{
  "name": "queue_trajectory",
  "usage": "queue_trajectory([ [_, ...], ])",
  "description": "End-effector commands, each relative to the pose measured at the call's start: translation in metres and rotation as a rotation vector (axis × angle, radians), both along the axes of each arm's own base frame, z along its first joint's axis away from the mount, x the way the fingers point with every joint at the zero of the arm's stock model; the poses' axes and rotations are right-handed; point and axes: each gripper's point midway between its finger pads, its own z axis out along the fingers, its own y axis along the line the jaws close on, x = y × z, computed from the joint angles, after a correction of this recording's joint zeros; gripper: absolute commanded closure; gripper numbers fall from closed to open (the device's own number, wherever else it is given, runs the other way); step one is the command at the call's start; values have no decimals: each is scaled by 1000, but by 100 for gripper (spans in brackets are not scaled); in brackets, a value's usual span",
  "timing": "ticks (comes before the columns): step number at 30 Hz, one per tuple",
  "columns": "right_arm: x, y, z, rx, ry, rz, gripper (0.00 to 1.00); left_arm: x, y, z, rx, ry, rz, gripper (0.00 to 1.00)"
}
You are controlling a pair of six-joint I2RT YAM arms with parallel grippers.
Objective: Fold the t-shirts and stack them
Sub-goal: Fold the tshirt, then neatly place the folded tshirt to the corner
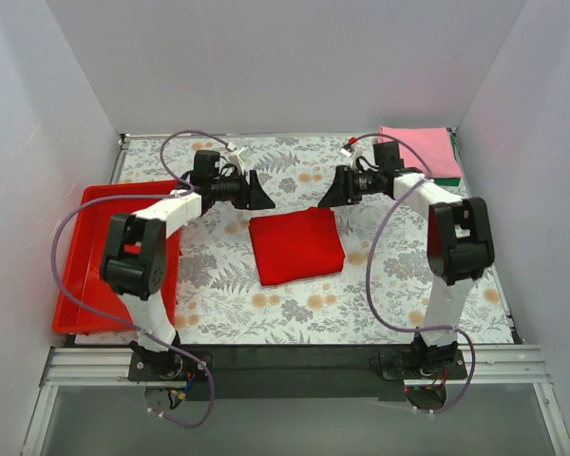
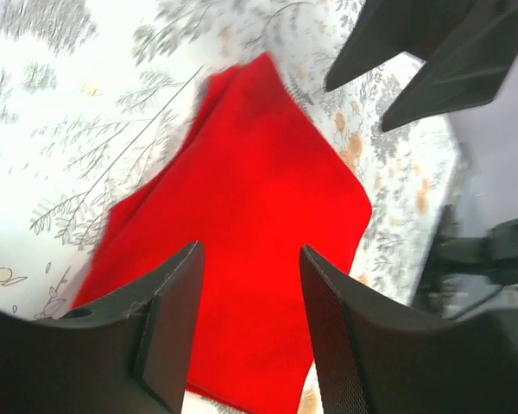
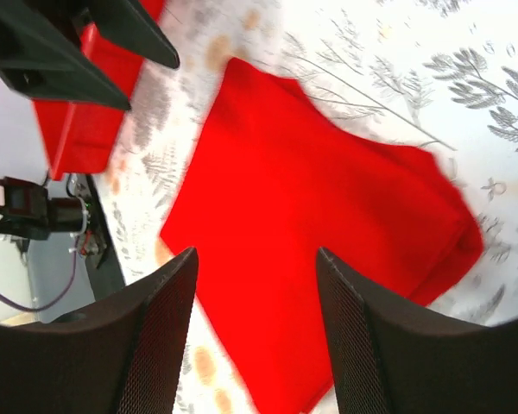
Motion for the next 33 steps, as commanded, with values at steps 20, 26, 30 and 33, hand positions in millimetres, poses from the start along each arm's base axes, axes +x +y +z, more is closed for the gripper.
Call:
queue_trajectory([
  [20, -94, -147, 8, -101, 187, -593, 34, -153, -183, -31, 567, -994, -468, 53],
  [26, -97, -147, 5, -72, 226, -584, 34, -151, -187, -64, 626, -1003, -498, 54],
  [30, -100, -142, 1, -38, 229, -577, 34, -152, -180, -80, 650, -998, -515, 74],
  [33, -109, -137, -10, 5, 284, -591, 34, -154, -177, -76, 625, -971, -508, 92],
])
